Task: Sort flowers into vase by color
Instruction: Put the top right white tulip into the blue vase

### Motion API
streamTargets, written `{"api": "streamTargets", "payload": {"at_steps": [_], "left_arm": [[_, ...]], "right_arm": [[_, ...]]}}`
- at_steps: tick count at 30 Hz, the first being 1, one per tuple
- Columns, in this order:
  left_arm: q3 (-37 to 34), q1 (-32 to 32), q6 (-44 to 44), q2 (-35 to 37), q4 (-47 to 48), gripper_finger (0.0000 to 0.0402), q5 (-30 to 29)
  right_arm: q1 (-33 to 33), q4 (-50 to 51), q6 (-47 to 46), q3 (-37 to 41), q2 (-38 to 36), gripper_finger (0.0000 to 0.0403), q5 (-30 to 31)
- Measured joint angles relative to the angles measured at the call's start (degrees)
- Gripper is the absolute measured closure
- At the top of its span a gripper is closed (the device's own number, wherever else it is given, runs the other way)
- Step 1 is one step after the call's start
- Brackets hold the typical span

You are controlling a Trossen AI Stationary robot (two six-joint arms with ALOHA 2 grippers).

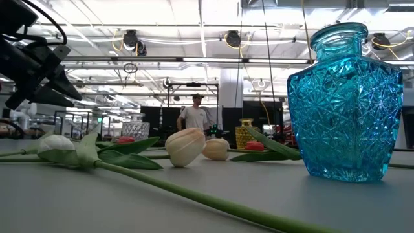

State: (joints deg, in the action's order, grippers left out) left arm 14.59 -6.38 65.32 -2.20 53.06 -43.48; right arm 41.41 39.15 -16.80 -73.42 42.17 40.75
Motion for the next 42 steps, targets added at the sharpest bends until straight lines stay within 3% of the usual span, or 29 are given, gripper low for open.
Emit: {"api": "streamTargets", "payload": {"at_steps": [8,16,29,42], "left_arm": [[0.0,0.0,0.0,0.0,0.0,0.0254,0.0],[0.0,0.0,0.0,0.0,0.0,0.0254,0.0],[0.0,0.0,0.0,0.0,0.0,0.0254,0.0],[0.0,0.0,0.0,0.0,0.0,0.0254,0.0]], "right_arm": [[-0.1,-26.1,5.0,16.3,-4.0,0.0403,-2.0],[0.0,-51.2,5.7,28.4,-1.8,0.0403,-4.7],[-3.5,-63.0,13.0,29.5,10.0,0.0403,-4.7],[-4.3,-61.5,13.1,29.5,12.7,0.0403,-4.9]]}}
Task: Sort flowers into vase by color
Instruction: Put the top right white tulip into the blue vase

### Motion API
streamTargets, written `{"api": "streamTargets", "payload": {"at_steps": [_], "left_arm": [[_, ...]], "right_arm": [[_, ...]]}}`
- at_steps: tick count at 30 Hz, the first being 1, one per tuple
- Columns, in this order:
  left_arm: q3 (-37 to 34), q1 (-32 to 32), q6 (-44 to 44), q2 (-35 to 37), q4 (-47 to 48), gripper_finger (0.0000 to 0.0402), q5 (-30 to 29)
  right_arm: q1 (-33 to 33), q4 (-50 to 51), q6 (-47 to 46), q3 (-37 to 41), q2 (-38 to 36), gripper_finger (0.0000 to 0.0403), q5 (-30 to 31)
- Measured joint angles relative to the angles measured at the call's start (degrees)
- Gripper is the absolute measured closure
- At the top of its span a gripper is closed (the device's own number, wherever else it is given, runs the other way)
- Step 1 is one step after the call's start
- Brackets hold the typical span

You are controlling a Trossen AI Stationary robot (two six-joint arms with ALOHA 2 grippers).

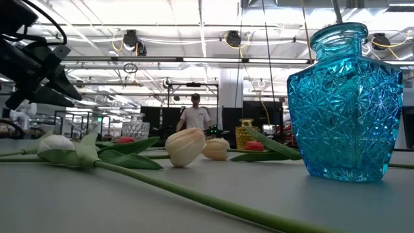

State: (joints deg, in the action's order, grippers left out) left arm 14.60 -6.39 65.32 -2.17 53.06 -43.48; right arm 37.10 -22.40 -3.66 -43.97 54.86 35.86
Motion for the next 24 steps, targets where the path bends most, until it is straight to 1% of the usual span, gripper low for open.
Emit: {"api": "streamTargets", "payload": {"at_steps": [13,24], "left_arm": [[0.0,0.0,0.0,0.0,0.0,0.0254,0.0],[0.0,0.0,0.0,0.0,0.0,0.0254,0.0]], "right_arm": [[0.0,0.8,-0.6,0.0,2.6,0.0403,0.0],[-0.3,0.4,-0.8,0.0,6.4,0.0403,0.3]]}}
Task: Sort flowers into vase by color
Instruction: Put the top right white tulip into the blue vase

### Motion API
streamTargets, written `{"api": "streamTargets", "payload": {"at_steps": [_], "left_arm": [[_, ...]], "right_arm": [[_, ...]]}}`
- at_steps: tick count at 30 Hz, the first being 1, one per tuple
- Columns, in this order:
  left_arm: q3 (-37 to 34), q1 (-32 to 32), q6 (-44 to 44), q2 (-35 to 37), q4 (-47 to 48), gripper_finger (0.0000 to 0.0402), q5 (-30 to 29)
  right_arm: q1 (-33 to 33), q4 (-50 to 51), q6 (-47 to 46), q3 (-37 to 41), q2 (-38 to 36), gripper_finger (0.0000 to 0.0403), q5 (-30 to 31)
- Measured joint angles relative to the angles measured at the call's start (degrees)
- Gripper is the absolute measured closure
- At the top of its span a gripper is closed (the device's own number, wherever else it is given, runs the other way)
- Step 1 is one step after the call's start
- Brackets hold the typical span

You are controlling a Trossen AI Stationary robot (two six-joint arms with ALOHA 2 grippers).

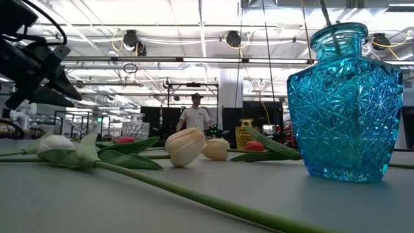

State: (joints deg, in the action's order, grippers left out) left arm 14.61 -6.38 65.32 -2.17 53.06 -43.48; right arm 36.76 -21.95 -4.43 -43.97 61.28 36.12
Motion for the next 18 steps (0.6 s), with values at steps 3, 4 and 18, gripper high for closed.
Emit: {"api": "streamTargets", "payload": {"at_steps": [3,4,18], "left_arm": [[0.0,0.0,0.0,0.0,0.0,0.0254,0.0],[0.0,0.0,0.0,0.0,0.0,0.0254,0.0],[0.0,0.0,0.0,0.0,0.0,0.0254,0.0]], "right_arm": [[0.0,-0.1,0.0,0.0,0.9,0.0403,0.0],[0.0,-0.1,-0.2,0.0,1.2,0.0403,0.0],[0.0,-0.1,-3.9,0.0,4.4,0.0403,-0.2]]}}
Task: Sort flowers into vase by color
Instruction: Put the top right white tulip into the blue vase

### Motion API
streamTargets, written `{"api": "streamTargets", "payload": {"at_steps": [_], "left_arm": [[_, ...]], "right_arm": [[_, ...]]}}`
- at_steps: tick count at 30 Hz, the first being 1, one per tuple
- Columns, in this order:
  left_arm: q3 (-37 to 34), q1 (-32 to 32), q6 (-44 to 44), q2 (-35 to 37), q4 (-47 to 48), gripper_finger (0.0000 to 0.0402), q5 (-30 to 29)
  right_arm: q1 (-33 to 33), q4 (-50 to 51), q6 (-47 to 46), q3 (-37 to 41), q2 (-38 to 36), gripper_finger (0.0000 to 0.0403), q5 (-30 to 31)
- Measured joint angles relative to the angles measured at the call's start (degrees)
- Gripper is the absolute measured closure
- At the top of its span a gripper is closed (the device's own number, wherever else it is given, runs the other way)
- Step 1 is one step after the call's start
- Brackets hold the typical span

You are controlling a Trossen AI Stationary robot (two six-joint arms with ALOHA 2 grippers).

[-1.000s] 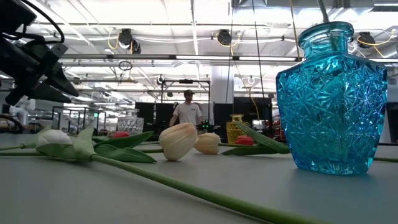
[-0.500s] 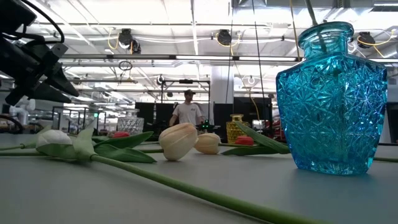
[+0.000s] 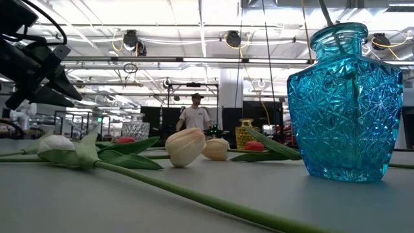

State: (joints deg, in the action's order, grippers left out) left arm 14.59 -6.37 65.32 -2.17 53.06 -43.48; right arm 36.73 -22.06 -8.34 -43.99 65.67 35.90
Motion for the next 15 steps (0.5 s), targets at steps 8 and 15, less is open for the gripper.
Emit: {"api": "streamTargets", "payload": {"at_steps": [8,15], "left_arm": [[0.0,0.0,0.0,0.0,0.0,0.0254,0.0],[0.0,0.0,0.0,0.0,0.0,0.0254,0.0]], "right_arm": [[0.0,0.0,0.3,0.0,0.8,0.0403,0.0],[0.0,0.1,1.5,0.0,0.8,0.0401,0.0]]}}
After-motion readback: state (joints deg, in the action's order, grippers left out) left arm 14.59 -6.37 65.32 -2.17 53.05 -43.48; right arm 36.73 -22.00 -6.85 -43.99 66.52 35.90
